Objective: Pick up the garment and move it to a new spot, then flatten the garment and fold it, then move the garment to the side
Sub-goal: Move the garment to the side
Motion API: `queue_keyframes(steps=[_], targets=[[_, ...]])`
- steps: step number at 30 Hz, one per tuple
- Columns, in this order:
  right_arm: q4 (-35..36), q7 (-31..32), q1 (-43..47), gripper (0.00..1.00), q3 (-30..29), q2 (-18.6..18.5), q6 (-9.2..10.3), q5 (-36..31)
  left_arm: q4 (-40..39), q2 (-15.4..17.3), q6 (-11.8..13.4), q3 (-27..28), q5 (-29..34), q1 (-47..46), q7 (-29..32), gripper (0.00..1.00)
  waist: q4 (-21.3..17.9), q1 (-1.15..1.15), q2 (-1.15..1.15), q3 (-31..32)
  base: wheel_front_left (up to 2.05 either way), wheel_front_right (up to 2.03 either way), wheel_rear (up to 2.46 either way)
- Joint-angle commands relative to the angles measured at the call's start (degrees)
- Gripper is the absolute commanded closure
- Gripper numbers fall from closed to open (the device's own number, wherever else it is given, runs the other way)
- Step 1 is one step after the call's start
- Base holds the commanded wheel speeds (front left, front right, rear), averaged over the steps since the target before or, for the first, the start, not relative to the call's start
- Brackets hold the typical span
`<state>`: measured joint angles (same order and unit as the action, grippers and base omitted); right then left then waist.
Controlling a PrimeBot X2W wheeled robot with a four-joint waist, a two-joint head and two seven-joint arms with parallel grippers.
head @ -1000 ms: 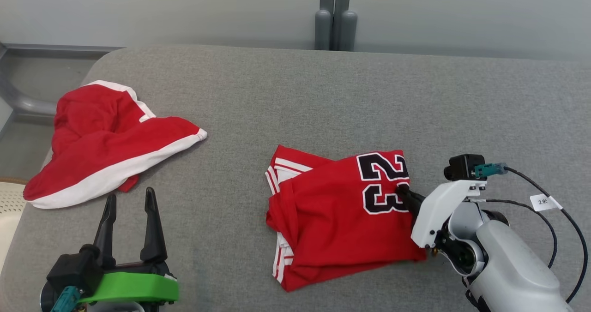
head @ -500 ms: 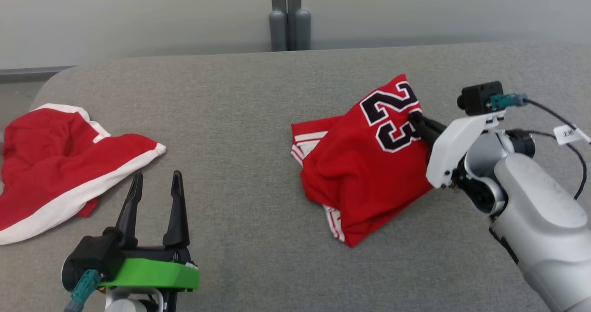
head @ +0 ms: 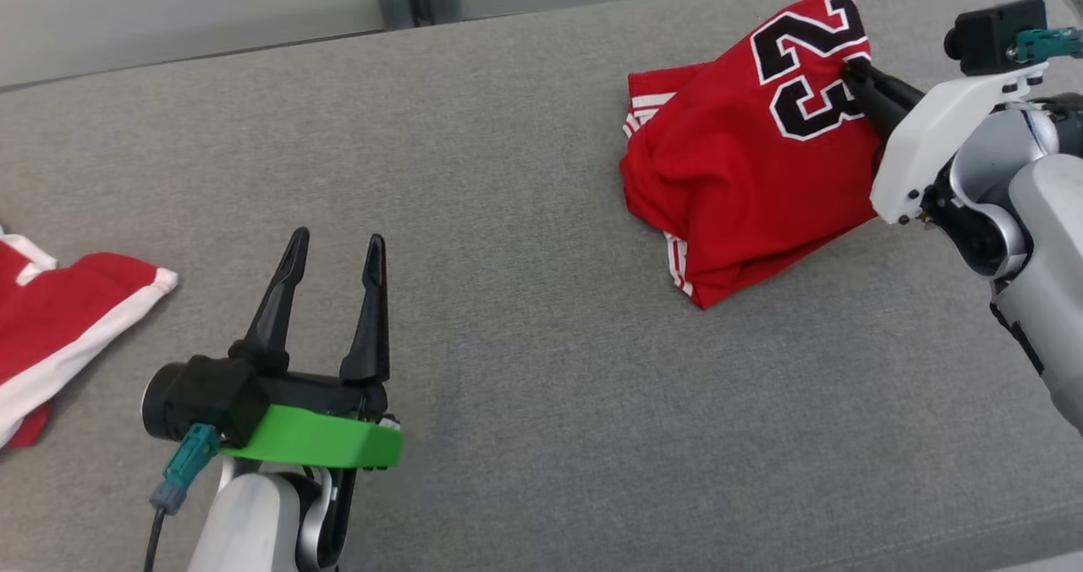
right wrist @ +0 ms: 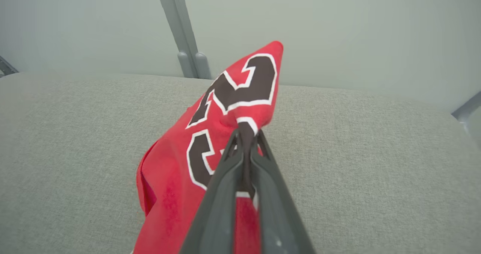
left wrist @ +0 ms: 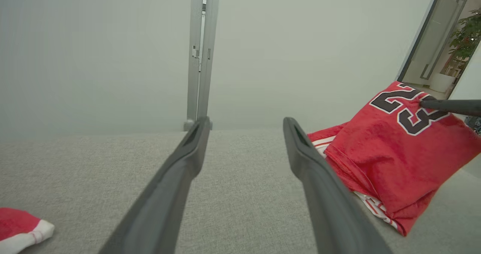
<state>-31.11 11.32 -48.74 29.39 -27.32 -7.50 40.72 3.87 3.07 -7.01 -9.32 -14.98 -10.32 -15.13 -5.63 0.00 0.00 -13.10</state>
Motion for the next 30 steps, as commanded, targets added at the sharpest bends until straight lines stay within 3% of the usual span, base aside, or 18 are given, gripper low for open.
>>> queue_keyframes(steps=[1, 9, 15, 30], targets=[[-0.3, -1.0, -1.3, 1.00, 0.0, -0.2, 0.01, 0.7, -0.2, 0.8, -0.1, 0.0, 0.3, -1.4, 0.0, 0.00, -5.0, 0.00, 0.00, -4.3, 0.00, 0.00, 0.00], [-2.2, -4.5, -2.8, 1.00, 1.0, -0.1, 0.01, 3.0, 0.3, 2.9, -0.4, -1.0, 1.0, -3.9, 0.0, 0.00, -12.3, 0.00, 0.00, -6.8, 0.00, 0.00, 0.00], [-4.6, -8.4, -4.9, 1.00, 2.6, -0.2, 0.01, 4.8, -0.1, 4.5, -0.4, -2.2, 1.5, -5.9, 1.0, 0.00, -15.4, 0.00, 0.00, -9.8, 0.00, 0.00, 0.00], [-23.4, -20.2, -15.4, 1.00, 6.3, -3.3, 0.01, 5.1, -3.0, 7.5, -0.3, -3.7, 2.3, -9.1, 4.4, 0.00, -11.9, 0.00, 0.00, -16.3, 0.00, 0.00, 0.00]])
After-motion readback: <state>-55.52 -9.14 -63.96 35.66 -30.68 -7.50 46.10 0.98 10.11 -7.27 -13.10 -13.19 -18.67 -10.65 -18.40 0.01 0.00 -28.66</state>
